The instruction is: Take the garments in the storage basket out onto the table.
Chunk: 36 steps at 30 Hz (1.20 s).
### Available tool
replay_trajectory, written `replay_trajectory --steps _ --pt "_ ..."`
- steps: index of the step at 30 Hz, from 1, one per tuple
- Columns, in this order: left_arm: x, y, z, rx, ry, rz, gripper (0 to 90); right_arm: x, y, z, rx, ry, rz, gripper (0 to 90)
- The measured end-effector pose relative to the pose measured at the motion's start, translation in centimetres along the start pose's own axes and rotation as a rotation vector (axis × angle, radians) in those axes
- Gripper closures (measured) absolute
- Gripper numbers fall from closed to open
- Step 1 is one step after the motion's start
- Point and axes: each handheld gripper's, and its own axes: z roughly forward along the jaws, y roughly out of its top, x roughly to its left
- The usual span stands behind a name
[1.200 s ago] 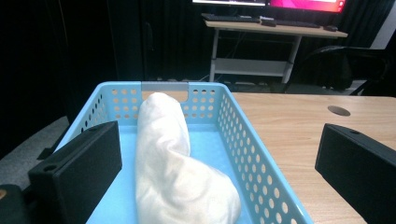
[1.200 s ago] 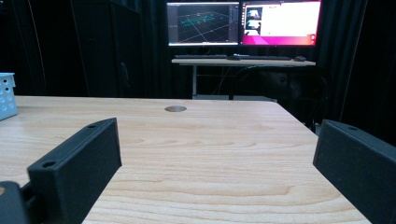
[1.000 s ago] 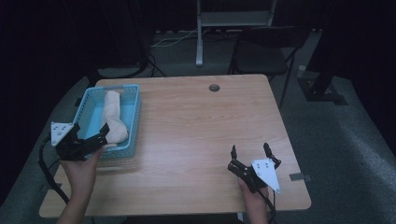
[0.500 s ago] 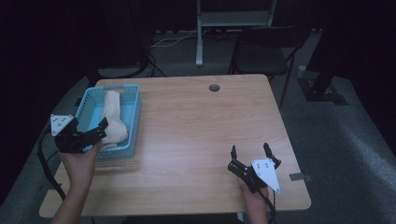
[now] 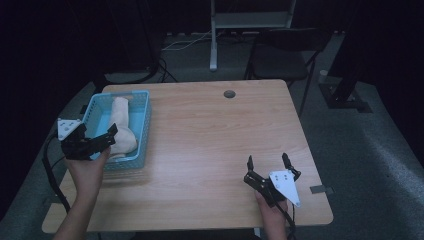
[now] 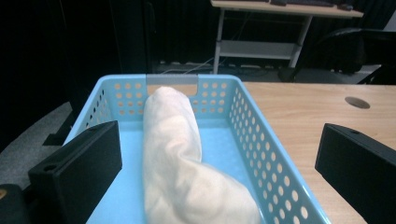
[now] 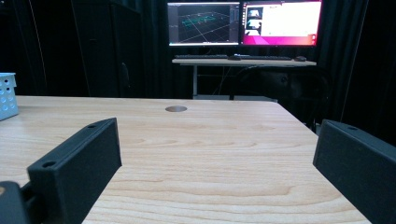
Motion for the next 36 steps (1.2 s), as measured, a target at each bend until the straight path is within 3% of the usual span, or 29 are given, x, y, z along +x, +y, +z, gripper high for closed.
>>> replay_trajectory --steps 12,16,21,31,32,36 --pt "0.3 0.7 1.4 0.061 0.007 -0.001 0.0 0.0 0.0 0.0 0.000 0.001 0.000 0.2" --pt "0.5 1.1 1.6 0.034 0.008 0.013 0.0 0.0 0.0 0.0 0.000 0.001 0.000 0.2" --pt "1.1 1.2 2.2 0.047 0.001 -0.022 0.0 0.0 0.0 0.0 0.000 0.001 0.000 0.3" --pt "0.8 2.1 3.2 0.061 0.009 0.003 0.0 0.0 0.0 0.0 0.000 0.001 0.000 0.2" --pt "0.9 2.2 3.4 0.066 0.012 -0.012 0.0 0.0 0.0 0.0 0.000 0.001 0.000 0.2" --pt "0.9 2.6 4.2 0.110 0.020 -0.006 0.0 0.0 0.0 0.0 0.000 0.002 0.001 0.2"
